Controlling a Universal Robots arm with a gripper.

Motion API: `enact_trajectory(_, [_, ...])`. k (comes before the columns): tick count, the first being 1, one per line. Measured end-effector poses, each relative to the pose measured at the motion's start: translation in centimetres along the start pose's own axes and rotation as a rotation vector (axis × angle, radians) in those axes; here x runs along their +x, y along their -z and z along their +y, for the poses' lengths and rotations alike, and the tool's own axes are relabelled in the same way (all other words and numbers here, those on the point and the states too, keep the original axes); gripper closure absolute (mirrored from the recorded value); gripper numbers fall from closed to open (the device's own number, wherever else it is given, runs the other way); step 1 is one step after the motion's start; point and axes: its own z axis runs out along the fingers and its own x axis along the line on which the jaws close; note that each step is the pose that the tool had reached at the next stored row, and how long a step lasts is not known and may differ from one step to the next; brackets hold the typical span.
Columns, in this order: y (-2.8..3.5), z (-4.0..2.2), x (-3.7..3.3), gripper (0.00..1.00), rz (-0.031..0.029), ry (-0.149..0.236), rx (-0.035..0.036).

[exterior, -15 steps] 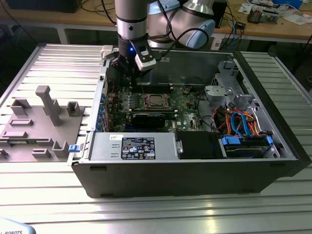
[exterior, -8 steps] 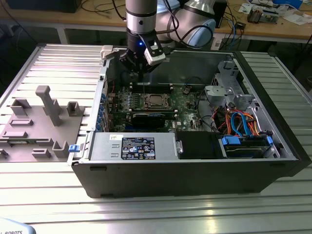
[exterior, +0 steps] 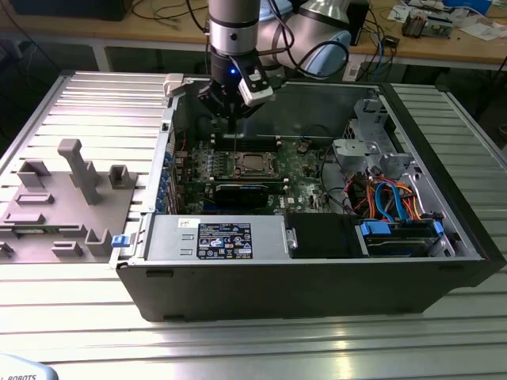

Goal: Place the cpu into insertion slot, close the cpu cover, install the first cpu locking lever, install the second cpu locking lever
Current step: 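Install the first cpu locking lever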

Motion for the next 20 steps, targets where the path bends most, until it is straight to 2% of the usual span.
enact_trajectory(20, [-0.02,0.04,-1.57,0.89,0.0,0.0,0.0])
